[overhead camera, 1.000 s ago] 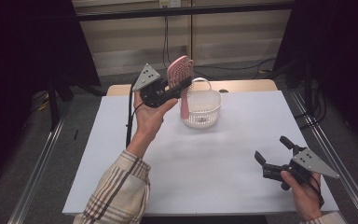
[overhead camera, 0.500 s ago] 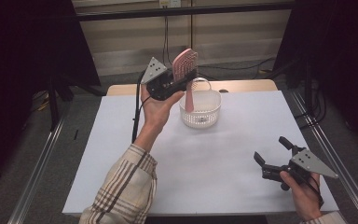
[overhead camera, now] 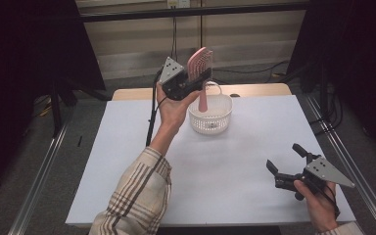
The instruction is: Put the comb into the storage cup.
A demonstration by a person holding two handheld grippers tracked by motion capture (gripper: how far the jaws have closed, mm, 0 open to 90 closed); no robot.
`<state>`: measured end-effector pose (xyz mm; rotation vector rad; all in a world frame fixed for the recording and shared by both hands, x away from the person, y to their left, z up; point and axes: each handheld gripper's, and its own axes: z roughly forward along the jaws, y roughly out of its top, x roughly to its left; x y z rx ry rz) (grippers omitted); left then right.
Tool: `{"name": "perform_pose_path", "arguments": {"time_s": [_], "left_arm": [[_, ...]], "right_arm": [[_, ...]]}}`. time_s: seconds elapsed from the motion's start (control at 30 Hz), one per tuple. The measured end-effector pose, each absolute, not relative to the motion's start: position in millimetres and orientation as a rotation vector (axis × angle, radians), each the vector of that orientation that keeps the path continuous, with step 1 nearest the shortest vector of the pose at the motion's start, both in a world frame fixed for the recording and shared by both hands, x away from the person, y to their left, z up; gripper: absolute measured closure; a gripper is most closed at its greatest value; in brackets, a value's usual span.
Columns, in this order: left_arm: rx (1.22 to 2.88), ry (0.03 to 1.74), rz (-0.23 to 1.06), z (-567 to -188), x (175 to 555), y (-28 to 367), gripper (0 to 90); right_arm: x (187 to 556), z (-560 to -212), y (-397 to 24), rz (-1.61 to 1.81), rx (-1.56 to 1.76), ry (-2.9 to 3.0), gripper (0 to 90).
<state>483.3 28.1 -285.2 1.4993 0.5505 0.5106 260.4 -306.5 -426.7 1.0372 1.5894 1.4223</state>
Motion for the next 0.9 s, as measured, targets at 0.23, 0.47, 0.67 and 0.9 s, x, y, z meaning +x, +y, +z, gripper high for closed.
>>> {"name": "perform_pose_path", "arguments": {"time_s": [0.23, 0.47, 0.67, 0.9], "left_arm": [[1.508, 0.580, 0.508, -298, 494, 25, 62.9], [1.508, 0.612, 0.507, -310, 498, 21, 62.9], [1.532, 0.618, 0.527, -317, 499, 18, 62.9], [1.565, 0.609, 0.552, -326, 500, 11, 62.9]], "right_arm": [[261, -427, -307, 1.422, 1.037, 1.592, 0.0], [261, -428, -306, 1.422, 1.031, 1.602, 0.0], [261, -428, -306, 1.420, 1.029, 1.605, 0.0], [261, -428, -305, 1.421, 1.027, 1.606, 0.0]]}}
